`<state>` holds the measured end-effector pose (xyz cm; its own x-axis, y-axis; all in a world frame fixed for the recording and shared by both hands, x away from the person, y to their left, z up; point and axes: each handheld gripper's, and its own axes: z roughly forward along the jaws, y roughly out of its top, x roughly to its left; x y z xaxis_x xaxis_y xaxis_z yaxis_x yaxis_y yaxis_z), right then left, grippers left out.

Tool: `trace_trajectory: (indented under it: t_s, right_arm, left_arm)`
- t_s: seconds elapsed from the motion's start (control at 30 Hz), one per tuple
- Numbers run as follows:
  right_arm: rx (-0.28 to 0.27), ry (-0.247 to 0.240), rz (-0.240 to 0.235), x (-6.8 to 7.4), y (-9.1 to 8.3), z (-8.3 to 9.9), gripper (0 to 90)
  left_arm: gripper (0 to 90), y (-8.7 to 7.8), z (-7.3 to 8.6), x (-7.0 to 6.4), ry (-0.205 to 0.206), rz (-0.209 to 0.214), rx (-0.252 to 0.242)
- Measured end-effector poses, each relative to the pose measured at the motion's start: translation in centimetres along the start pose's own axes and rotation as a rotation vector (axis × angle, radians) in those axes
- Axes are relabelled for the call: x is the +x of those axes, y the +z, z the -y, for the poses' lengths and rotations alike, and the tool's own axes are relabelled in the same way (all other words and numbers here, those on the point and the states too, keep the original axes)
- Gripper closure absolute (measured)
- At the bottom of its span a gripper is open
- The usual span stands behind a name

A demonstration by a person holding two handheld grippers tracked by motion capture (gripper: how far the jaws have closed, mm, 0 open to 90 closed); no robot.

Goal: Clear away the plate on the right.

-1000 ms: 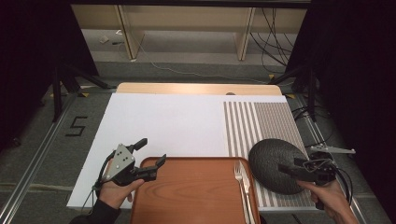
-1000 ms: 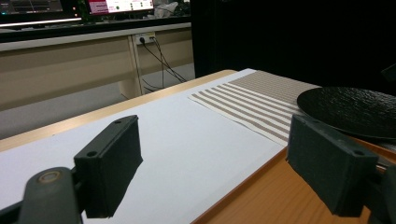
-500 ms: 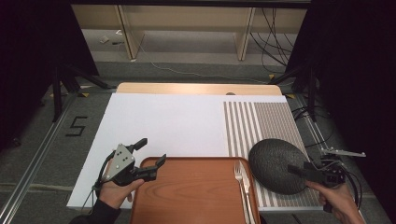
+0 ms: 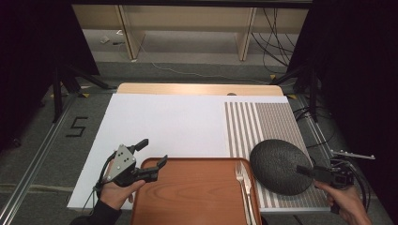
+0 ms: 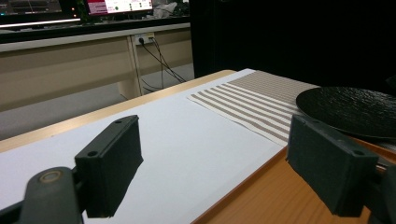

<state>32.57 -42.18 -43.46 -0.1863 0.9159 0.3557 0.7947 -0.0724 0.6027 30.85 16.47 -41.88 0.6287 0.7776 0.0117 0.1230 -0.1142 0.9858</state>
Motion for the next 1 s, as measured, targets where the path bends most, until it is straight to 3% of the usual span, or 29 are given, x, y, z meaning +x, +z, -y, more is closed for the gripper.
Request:
trace_trajectory:
  t_s: [0.4,1.0]
  right_arm:
    - [0.024,0.08,0.01,-2.3,0.6,0.4,20.4]
    - [0.075,0.094,-0.009,-2.8,1.6,0.6,25.4]
  left_arm:
    - [17.6,0.0,0.0,-0.1,0.003,0.001,0.002]
    - [17.7,0.1,0.0,0.0,0.0,0.0,0.002]
